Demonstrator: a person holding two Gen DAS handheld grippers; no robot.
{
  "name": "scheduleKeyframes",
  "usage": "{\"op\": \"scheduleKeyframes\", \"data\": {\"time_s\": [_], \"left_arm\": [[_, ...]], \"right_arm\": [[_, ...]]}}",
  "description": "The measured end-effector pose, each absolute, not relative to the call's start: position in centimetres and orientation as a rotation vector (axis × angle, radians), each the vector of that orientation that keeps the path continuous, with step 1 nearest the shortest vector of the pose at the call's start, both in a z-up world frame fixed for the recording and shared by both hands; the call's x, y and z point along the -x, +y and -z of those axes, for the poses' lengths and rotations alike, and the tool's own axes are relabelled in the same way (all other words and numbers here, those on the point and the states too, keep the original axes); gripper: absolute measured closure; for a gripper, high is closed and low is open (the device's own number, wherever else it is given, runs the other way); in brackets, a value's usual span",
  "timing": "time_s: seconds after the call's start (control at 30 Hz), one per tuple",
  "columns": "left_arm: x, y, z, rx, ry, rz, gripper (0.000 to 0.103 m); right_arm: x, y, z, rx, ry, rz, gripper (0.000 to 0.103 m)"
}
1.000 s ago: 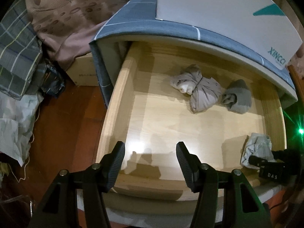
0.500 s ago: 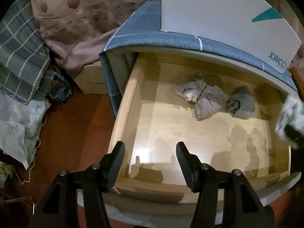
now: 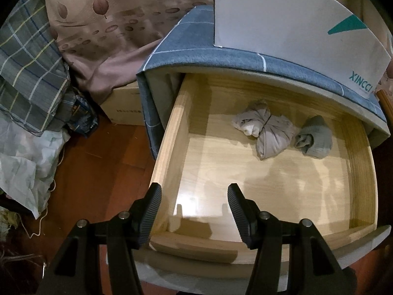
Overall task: Take underwear out of drawer
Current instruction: 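Lift the pale grey-blue underwear with the right tool and carry it to the white box, then lower the pale grey-blue underwear into the white box and open the right tool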
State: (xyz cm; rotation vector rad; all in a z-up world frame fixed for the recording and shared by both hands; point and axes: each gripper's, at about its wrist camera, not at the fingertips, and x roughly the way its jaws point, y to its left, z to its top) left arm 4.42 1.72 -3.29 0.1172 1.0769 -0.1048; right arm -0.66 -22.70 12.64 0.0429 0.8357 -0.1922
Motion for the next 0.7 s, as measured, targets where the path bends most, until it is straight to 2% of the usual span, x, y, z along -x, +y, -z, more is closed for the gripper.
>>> {"op": "scheduleKeyframes", "data": {"time_s": [0.4,0.7], "left_arm": [[-4.5,2.3,3.1,-0.099,1.057,0.095,0.046],[-4.6,3.3,2.9,-0.062,1.053,0.094,0.046]], "right_arm": [[-7.1,-23.3,-16.8,-0.029,0.788,0.178,0.052],[-13.1,-22.6,-13.3,-0.065,0.886,0.12,0.051]]}}
